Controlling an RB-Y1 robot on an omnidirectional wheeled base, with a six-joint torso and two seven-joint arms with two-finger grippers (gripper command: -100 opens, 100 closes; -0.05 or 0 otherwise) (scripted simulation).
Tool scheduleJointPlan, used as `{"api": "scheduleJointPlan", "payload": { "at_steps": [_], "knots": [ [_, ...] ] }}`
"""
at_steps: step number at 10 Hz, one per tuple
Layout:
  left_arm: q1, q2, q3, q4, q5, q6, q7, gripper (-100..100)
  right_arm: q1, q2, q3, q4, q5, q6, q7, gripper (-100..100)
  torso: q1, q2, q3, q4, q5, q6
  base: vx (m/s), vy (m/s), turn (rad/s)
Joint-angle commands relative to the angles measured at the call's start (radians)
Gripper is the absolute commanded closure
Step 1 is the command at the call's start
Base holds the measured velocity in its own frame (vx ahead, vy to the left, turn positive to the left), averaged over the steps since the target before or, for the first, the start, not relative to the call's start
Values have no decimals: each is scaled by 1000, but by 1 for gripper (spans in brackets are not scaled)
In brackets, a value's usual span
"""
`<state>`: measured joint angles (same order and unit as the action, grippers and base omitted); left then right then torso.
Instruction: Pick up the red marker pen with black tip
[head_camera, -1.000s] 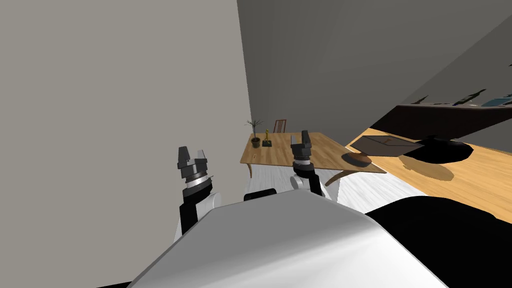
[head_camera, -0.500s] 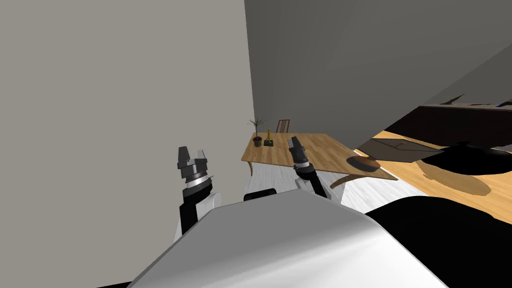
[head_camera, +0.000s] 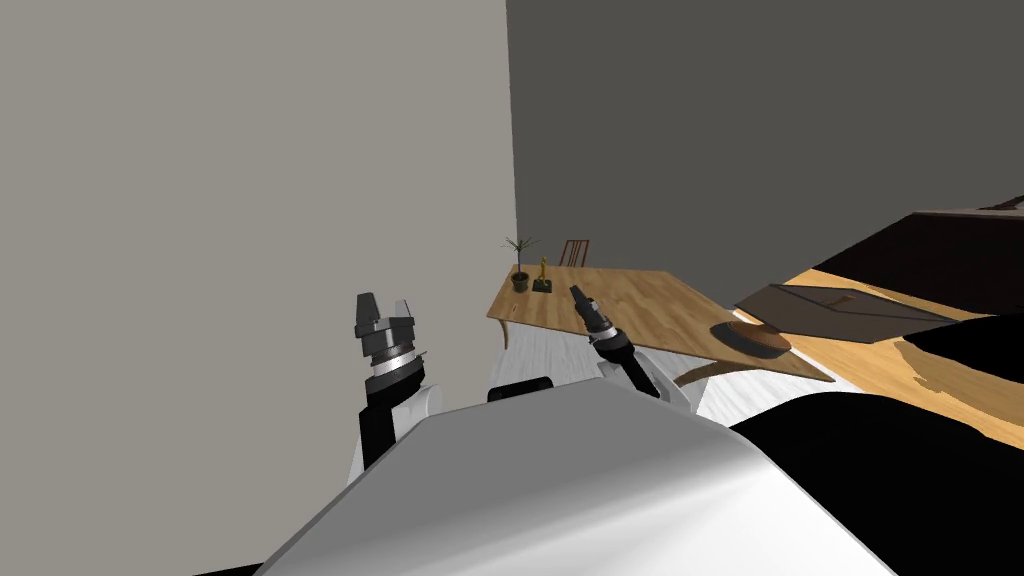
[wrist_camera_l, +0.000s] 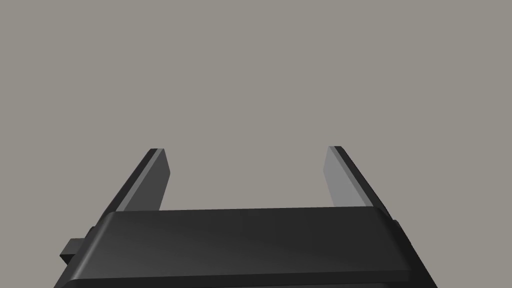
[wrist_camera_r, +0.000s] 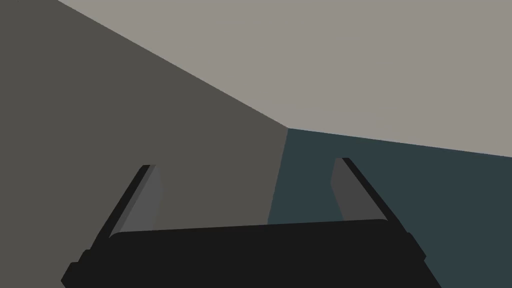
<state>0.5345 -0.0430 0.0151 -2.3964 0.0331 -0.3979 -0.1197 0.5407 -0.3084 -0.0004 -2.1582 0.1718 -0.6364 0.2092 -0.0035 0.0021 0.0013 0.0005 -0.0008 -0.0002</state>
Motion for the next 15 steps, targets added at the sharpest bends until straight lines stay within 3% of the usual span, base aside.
{"api": "scheduleJointPlan", "payload": {
  "at_steps": [1, 3, 10, 15],
  "knots": [
    [0, 0, 0, 0, 0, 0, 0, 0, 7, -14, 1, 7, 30, -3, 8, -100, 0, 0, 0, 0, 0, 0, -26, -32, 109],
    [0, 0, 0, 0, 0, 0, 0, 0, 24, -77, -7, 59, 100, -20, 28, -100, 1, -1, 0, 0, 0, 0, -35, -27, 249],
    [0, 0, 0, 0, 0, 0, 0, 0, 49, -168, -17, 151, 284, -48, 58, -100, 1, -2, -1, 0, 0, 0, -22, -27, 207],
    [0, 0, 0, 0, 0, 0, 0, 0, 75, -257, -24, 258, 430, -76, 84, -100, 1, -3, -2, -1, 0, 1, -9, -19, 272]
  ]
}}
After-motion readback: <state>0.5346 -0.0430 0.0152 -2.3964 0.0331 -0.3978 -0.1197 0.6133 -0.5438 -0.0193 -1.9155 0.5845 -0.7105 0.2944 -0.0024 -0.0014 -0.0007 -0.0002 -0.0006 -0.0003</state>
